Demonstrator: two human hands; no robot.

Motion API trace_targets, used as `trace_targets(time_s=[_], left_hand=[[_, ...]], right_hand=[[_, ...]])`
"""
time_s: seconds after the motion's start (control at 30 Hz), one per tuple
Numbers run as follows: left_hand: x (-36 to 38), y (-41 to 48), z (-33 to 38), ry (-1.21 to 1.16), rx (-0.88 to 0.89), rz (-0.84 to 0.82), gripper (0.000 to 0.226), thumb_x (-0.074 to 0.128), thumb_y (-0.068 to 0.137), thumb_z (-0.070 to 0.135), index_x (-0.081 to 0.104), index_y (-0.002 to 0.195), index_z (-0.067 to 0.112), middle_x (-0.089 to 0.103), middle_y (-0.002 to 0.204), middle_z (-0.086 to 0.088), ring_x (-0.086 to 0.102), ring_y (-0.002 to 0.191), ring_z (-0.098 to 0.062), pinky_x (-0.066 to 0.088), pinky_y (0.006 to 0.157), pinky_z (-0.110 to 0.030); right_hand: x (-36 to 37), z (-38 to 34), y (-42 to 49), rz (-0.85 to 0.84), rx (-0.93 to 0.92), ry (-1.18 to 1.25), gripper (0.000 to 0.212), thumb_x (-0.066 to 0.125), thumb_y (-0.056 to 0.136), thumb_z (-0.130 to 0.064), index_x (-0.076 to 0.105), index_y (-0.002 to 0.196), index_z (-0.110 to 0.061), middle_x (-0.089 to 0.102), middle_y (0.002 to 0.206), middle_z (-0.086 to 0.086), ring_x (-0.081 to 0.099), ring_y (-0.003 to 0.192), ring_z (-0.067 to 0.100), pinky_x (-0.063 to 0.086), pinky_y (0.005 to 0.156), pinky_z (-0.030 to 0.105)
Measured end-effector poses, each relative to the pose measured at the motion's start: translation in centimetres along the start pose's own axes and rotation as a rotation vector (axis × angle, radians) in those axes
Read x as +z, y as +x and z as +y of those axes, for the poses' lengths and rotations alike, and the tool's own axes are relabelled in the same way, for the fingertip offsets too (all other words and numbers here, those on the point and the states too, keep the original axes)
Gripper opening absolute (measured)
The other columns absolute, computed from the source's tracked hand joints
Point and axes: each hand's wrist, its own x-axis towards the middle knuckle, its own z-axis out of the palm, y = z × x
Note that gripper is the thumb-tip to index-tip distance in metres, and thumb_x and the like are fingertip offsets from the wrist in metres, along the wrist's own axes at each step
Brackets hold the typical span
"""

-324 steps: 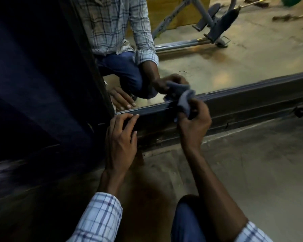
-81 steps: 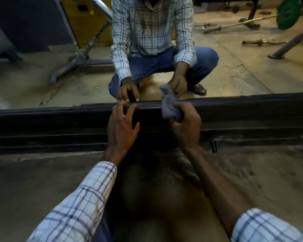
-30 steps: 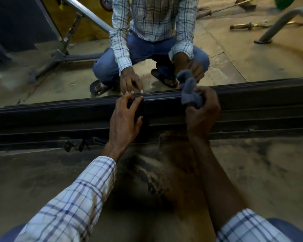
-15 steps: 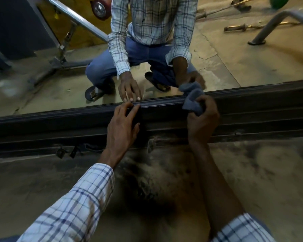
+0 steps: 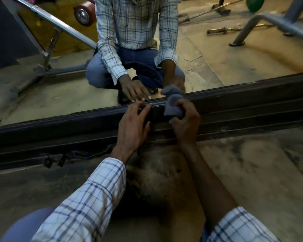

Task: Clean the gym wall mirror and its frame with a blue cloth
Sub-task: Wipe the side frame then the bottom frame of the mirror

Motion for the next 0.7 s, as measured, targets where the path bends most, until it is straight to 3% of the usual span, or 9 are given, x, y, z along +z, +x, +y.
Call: trace_targets(time_s=[0.07,0.23,0.33,0.4,0.57,0.7], left_hand=[[0.1,0.5,0.4,-0.021,-0.001,0.009,0.063,0.074,0.09,0.021,0.051,0.148,0.017,0.047,0.148,-0.012,0.05,0.13,-0.028,0.054,0.099,-0.041],[0.2,0.5,0.1,-0.001,0.03,-0.015,0.066,0.074,0.089,0.024,0.049,0.15,0.016,0.045,0.15,-0.012,0.045,0.135,-0.028,0.054,0.098,-0.041],[0.2,0.7,-0.3,-0.018,0.053,-0.014,0.067,0.077,0.088,0.024,0.051,0.149,0.014,0.046,0.148,-0.012,0.047,0.133,-0.029,0.056,0.095,-0.042],[0.3,0.8,-0.4,-0.039,0.043,-0.007,0.068,0.08,0.086,0.023,0.053,0.147,0.014,0.048,0.146,-0.012,0.048,0.133,-0.03,0.056,0.092,-0.042],[0.7,0.8,-0.7,-0.079,0.077,0.003,0.069,0.083,0.082,0.021,0.056,0.144,0.01,0.052,0.143,-0.015,0.048,0.132,-0.032,0.056,0.095,-0.046],[0.6,0.8,-1.0,-0.104,0.088,-0.001,0.066,0.079,0.084,0.018,0.056,0.145,0.01,0.053,0.144,-0.016,0.048,0.133,-0.033,0.054,0.097,-0.046]], right_hand=[[0.3,-0.2,-0.5,-0.145,-0.126,-0.03,0.032,0.071,0.084,-0.008,0.067,0.115,-0.007,0.067,0.113,0.008,0.06,0.102,0.009,0.044,0.089,0.007],[-2.7,1.4,1.5,0.243,0.028,-0.04,0.026,0.074,0.083,-0.004,0.07,0.109,-0.005,0.067,0.107,0.006,0.058,0.096,0.006,0.042,0.083,0.004],[-2.3,0.7,1.3,0.174,-0.005,-0.045,0.023,0.074,0.088,-0.016,0.068,0.108,-0.007,0.068,0.105,0.005,0.06,0.095,0.006,0.048,0.08,0.012],[-2.2,-0.3,1.1,0.146,-0.019,-0.046,0.022,0.073,0.089,-0.024,0.068,0.104,-0.009,0.067,0.1,0.002,0.058,0.09,0.004,0.045,0.077,0.01],[-5.3,-1.2,2.8,0.416,0.134,-0.212,0.024,0.074,0.08,-0.011,0.064,0.101,-0.017,0.064,0.099,-0.002,0.059,0.089,0.01,0.047,0.075,0.019],[-3.1,-1.9,1.6,0.02,0.163,-0.424,0.034,0.077,0.084,-0.013,0.063,0.114,-0.022,0.061,0.113,-0.008,0.059,0.105,0.01,0.046,0.085,0.02]])
